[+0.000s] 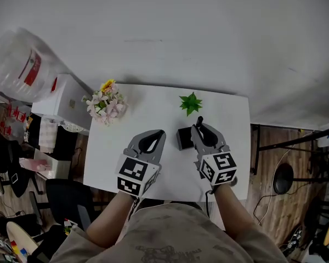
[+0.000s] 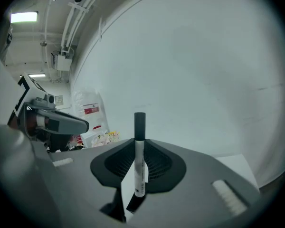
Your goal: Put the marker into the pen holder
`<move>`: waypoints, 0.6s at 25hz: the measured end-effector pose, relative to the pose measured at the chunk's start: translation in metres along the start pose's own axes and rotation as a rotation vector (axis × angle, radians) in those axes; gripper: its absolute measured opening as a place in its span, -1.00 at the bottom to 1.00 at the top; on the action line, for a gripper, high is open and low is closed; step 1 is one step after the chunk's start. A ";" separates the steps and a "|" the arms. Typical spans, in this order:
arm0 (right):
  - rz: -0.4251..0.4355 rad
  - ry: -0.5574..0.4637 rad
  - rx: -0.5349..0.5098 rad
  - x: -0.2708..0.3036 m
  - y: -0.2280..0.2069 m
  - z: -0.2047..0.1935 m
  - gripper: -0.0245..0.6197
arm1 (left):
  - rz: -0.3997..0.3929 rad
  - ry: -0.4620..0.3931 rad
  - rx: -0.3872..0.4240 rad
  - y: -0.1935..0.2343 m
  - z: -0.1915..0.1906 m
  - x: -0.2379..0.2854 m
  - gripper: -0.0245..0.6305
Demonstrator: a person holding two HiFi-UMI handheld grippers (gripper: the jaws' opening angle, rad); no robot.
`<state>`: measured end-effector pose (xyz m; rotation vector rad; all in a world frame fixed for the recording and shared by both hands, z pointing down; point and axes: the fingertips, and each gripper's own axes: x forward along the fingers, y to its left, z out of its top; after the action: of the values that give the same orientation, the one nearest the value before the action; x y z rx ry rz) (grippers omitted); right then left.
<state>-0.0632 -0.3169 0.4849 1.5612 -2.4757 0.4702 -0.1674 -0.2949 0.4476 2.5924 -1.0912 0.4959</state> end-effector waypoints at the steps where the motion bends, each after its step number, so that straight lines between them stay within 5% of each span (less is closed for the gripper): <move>1: -0.002 0.018 -0.002 0.005 -0.002 -0.007 -0.64 | -0.002 0.014 -0.002 0.000 -0.004 0.002 -0.92; 15: 0.016 0.263 0.011 0.052 -0.007 -0.087 -0.64 | 0.009 0.112 -0.056 0.005 -0.053 0.005 -0.92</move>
<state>-0.0811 -0.3326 0.5837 1.3843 -2.2905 0.6469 -0.1784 -0.2816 0.4983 2.4807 -1.0646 0.5968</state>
